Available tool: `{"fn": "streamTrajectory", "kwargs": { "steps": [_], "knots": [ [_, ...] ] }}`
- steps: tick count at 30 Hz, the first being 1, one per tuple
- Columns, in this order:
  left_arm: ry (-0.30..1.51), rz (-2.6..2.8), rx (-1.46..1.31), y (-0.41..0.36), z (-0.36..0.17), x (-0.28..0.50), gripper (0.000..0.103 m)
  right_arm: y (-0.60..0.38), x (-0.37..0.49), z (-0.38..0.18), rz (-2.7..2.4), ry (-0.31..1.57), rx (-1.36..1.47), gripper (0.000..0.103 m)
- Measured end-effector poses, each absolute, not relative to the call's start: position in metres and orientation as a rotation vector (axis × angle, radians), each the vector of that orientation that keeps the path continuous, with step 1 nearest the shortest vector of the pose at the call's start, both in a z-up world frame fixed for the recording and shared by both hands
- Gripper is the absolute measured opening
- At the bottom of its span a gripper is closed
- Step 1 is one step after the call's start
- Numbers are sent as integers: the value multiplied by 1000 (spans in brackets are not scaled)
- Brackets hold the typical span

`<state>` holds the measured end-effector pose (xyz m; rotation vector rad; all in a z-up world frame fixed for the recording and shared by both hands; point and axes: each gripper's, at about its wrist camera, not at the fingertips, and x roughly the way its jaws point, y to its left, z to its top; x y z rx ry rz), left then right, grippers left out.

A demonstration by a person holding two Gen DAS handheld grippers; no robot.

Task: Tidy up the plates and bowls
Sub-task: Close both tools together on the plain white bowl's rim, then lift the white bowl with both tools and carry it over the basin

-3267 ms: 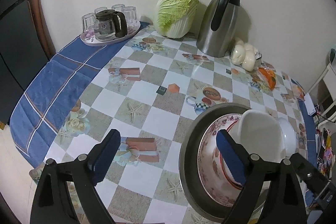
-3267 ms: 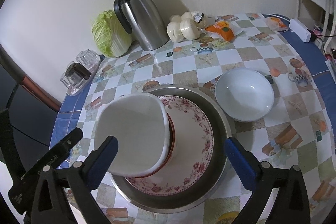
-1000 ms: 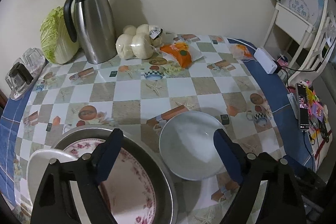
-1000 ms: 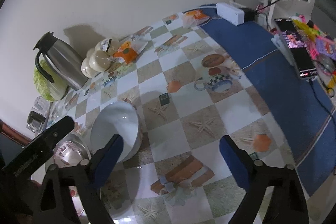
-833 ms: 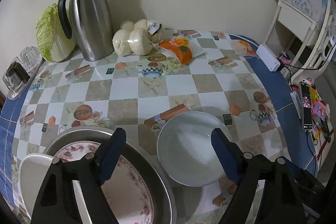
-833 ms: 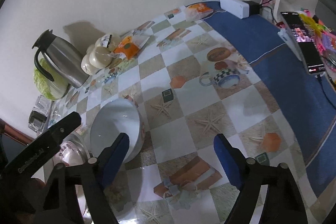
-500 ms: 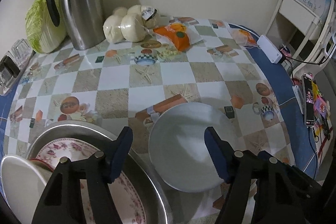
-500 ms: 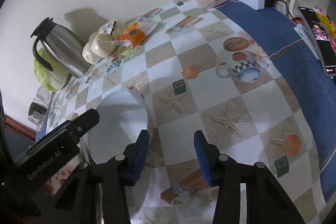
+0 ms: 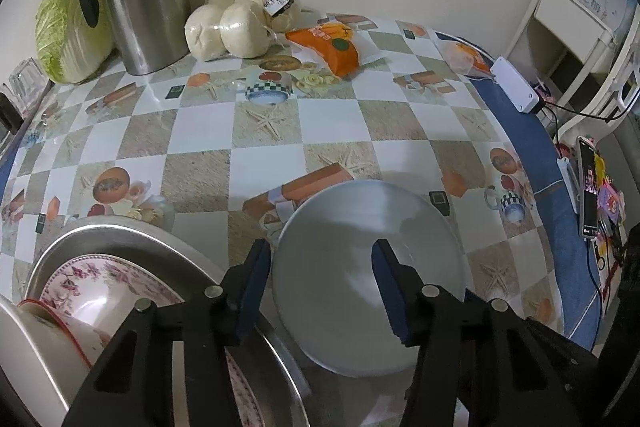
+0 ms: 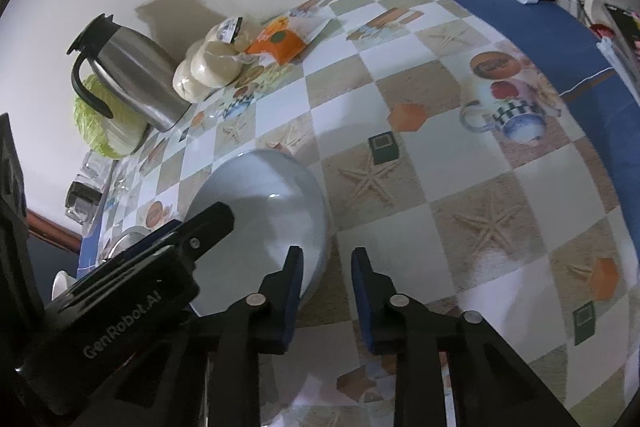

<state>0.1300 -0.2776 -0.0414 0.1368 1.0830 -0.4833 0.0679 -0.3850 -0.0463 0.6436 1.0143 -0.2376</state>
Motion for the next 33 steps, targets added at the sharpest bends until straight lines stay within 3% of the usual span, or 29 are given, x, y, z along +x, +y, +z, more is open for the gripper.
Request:
{"fn": "streamTrajectory", "kwargs": {
  "steps": [10,15,18,33],
  "knots": [
    [1093,-500,156,-285,-46,125,41,-392,63,-48,-265,1022,654,16],
    [1103,-521,173,-291,-50,121,25,-401,58,-48,-307,1025,649,16],
    [1111,-534,187,-296,-54,119,21,-405,55,-50,-320,1028,656,16],
    [1130,-550,204,-301,-63,115,18,-406,57,-64,-323,1063,677,16]
  ]
}}
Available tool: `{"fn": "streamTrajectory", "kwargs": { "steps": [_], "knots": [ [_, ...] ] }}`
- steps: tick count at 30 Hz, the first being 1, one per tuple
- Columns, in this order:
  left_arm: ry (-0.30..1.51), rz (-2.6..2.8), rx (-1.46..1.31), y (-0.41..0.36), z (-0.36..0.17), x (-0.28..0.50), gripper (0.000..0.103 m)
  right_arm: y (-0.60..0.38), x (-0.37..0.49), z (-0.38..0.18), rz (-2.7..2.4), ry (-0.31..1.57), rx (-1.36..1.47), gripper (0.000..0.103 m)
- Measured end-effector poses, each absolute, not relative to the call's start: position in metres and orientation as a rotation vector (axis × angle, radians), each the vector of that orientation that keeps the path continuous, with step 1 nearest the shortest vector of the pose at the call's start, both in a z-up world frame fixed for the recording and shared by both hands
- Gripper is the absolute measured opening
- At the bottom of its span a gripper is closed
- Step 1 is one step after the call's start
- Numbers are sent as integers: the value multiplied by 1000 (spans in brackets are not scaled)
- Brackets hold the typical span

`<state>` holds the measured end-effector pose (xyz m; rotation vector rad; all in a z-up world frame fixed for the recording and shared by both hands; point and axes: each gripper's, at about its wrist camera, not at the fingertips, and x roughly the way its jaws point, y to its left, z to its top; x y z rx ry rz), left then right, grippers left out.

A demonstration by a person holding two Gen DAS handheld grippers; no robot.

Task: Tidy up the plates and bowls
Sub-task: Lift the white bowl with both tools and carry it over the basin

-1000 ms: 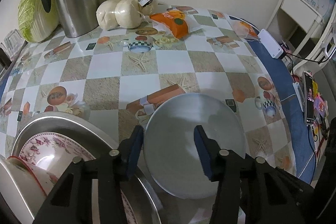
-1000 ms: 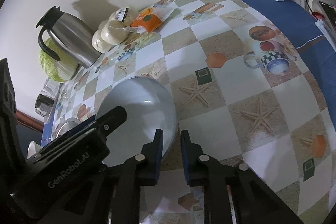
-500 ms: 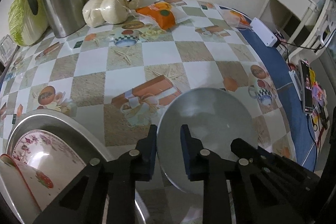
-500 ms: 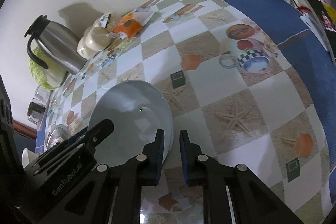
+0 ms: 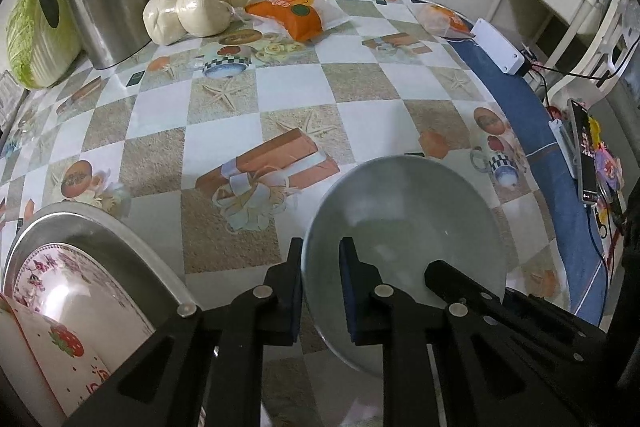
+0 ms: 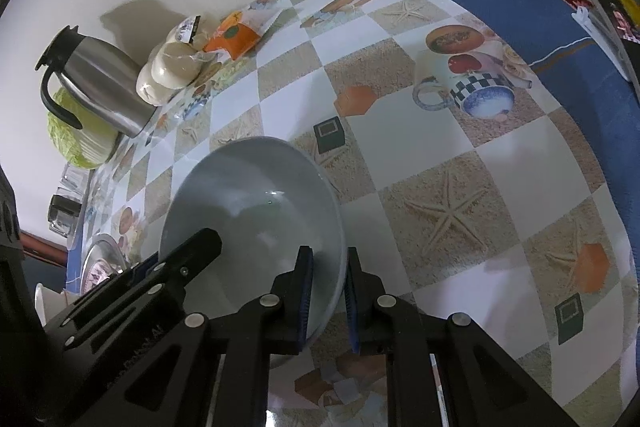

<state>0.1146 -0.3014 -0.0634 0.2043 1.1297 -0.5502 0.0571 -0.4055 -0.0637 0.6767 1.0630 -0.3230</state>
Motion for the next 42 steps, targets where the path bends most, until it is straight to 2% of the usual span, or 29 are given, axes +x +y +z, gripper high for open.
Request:
{"fn": "streamTrajectory", "kwargs": {
  "steps": [7,28,42],
  "knots": [
    [1110,-561,186,-299,-49,110,18,-406,55,-55,-328,1057,678,17],
    [945,-600,90,-249,47,92,18,-369,43,42,-298,926,622,17],
    [918,-534,-1,-187,70,98,18,-314,58,66,-219,926,552,18]
  ]
}}
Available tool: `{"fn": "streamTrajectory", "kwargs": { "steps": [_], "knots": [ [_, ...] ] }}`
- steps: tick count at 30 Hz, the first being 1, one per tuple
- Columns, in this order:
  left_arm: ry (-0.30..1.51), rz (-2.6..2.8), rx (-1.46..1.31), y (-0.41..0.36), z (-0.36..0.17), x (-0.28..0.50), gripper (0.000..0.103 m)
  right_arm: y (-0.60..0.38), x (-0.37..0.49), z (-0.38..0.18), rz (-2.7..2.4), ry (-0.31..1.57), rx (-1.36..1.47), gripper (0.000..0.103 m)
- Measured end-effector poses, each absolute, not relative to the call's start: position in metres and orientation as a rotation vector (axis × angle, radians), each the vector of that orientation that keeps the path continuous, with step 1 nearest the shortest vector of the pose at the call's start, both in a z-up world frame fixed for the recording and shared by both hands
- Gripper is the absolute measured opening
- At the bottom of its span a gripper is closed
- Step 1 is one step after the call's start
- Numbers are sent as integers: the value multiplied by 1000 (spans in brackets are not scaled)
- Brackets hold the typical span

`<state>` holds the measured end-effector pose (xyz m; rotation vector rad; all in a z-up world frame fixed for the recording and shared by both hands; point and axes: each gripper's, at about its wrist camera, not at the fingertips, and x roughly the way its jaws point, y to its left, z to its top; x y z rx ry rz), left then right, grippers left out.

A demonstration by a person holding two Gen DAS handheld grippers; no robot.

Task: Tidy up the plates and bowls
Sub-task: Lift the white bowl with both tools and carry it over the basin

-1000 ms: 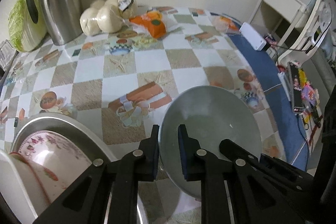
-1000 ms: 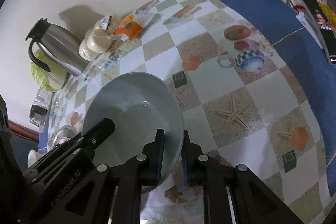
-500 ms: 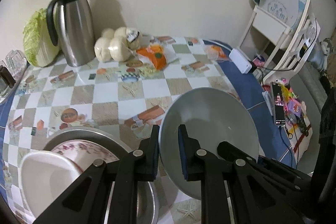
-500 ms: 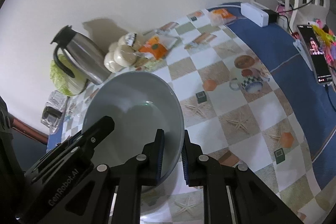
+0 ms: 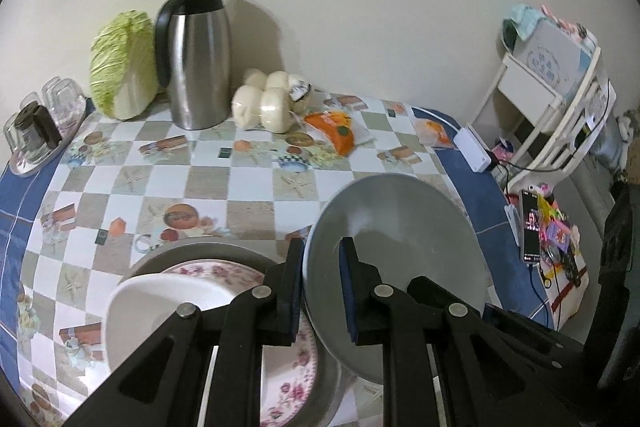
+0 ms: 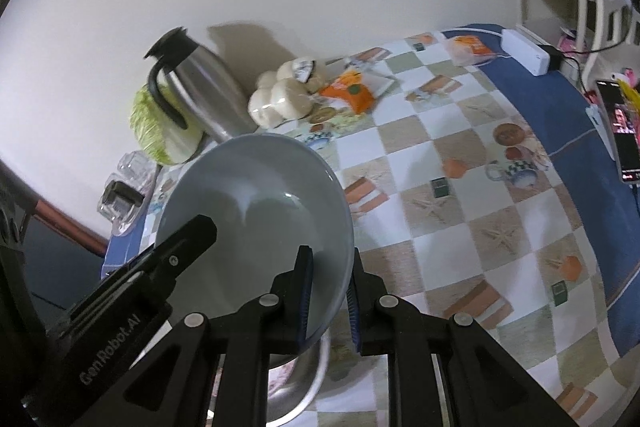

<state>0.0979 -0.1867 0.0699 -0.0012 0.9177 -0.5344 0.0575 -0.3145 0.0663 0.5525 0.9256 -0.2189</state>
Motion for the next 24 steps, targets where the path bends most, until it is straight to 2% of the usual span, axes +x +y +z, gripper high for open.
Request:
{"fn": "streamTrajectory", "kwargs": {
  "steps": [24],
  "knots": [
    [904,-397,-201,-64,81,110,18,-208,91,77,-52,960,444,18]
  ]
}}
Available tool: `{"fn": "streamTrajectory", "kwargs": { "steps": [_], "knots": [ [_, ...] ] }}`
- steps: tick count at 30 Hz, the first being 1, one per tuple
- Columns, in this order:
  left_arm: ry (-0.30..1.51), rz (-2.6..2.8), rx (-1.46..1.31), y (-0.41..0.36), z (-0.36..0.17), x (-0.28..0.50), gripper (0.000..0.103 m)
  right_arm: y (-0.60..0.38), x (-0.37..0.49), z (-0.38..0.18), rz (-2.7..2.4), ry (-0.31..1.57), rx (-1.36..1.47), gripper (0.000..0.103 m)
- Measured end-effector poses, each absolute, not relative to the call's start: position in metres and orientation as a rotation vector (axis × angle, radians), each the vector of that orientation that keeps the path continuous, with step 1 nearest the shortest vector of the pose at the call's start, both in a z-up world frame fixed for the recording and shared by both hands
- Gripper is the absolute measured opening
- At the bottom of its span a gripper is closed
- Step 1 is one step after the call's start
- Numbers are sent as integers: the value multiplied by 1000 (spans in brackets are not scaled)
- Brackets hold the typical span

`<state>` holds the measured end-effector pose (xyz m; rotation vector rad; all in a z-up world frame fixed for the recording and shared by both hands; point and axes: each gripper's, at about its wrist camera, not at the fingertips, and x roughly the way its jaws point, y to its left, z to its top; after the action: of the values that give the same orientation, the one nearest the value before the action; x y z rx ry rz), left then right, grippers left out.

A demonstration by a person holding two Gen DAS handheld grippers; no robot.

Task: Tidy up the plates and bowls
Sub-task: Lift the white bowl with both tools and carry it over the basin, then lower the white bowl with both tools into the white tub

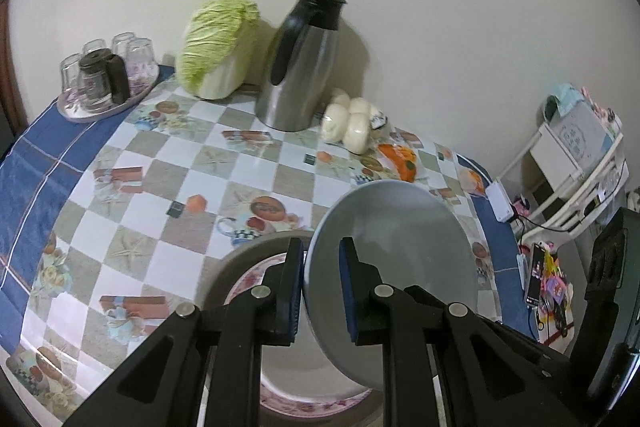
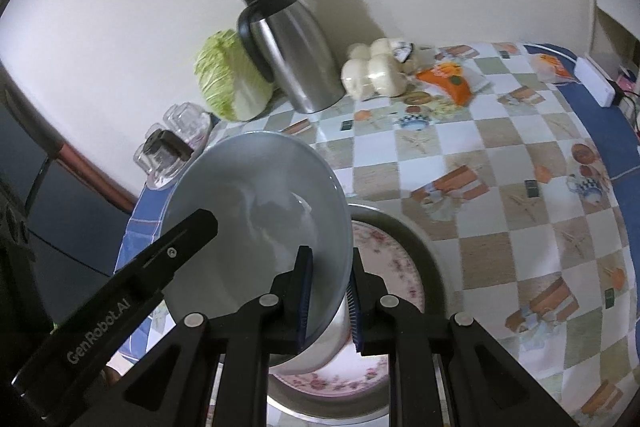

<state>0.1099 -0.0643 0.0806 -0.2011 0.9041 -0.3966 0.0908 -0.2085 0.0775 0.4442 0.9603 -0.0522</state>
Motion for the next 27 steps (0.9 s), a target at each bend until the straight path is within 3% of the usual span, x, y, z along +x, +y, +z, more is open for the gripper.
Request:
{"fn": "streamTrajectory", "kwargs": {
  "steps": [27],
  "knots": [
    [980,-395,-265,-31,51,114,18,-169,101,58,-65,1059,343,20]
  ]
}}
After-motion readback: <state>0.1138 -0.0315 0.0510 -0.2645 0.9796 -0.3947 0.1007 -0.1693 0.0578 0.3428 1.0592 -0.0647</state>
